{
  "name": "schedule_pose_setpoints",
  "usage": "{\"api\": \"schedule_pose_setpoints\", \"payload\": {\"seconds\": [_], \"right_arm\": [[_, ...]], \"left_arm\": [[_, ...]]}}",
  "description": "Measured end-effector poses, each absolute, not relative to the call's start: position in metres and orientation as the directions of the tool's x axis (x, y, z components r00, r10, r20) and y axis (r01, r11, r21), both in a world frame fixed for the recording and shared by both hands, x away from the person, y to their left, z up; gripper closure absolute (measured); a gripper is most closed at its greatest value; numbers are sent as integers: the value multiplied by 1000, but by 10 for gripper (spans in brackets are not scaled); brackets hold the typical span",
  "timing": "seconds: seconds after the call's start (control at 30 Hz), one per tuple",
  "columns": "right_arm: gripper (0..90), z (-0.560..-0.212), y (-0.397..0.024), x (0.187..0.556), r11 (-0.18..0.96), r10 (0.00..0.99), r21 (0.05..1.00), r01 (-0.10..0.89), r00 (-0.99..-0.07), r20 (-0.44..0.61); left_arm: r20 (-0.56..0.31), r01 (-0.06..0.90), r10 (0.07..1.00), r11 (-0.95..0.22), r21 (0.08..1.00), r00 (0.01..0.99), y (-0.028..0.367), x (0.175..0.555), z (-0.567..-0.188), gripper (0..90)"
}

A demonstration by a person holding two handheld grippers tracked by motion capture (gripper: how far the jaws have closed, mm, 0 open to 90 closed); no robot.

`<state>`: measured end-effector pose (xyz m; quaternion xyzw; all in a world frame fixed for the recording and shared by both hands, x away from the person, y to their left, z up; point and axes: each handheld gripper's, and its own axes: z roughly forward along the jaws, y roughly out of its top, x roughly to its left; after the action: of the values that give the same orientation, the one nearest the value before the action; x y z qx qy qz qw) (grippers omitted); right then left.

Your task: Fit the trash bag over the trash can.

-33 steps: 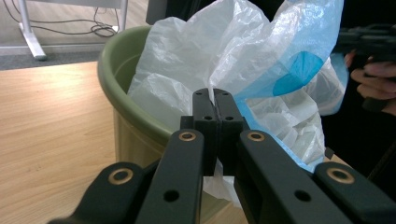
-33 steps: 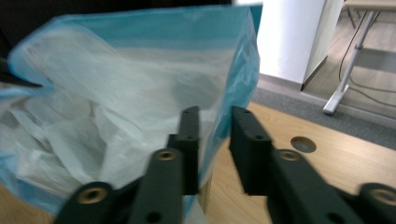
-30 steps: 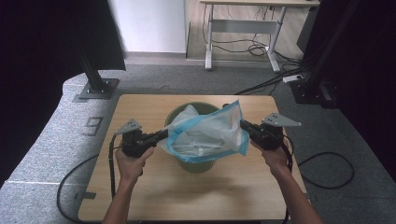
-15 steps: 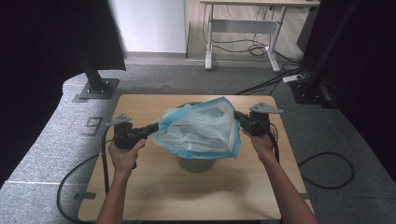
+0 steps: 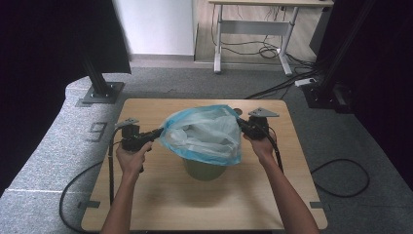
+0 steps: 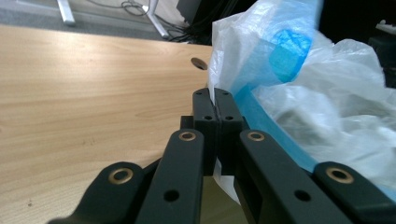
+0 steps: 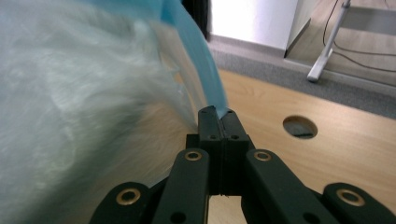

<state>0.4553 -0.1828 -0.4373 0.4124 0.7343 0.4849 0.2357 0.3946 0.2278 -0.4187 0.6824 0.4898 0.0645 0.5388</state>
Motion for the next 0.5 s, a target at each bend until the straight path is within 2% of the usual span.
{"api": "schedule_pose_setpoints", "payload": {"seconds": [0.23, 0.5], "right_arm": [[886, -460, -179, 461, 180, 802, 878, 443, -584, 130], [887, -473, -174, 462, 197, 777, 859, 473, -609, 157]], "left_arm": [[-451, 636, 740, 40, 771, 499, 218, 406, -434, 893], [-488, 674, 728, 48, 737, 482, 210, 418, -448, 894]]}}
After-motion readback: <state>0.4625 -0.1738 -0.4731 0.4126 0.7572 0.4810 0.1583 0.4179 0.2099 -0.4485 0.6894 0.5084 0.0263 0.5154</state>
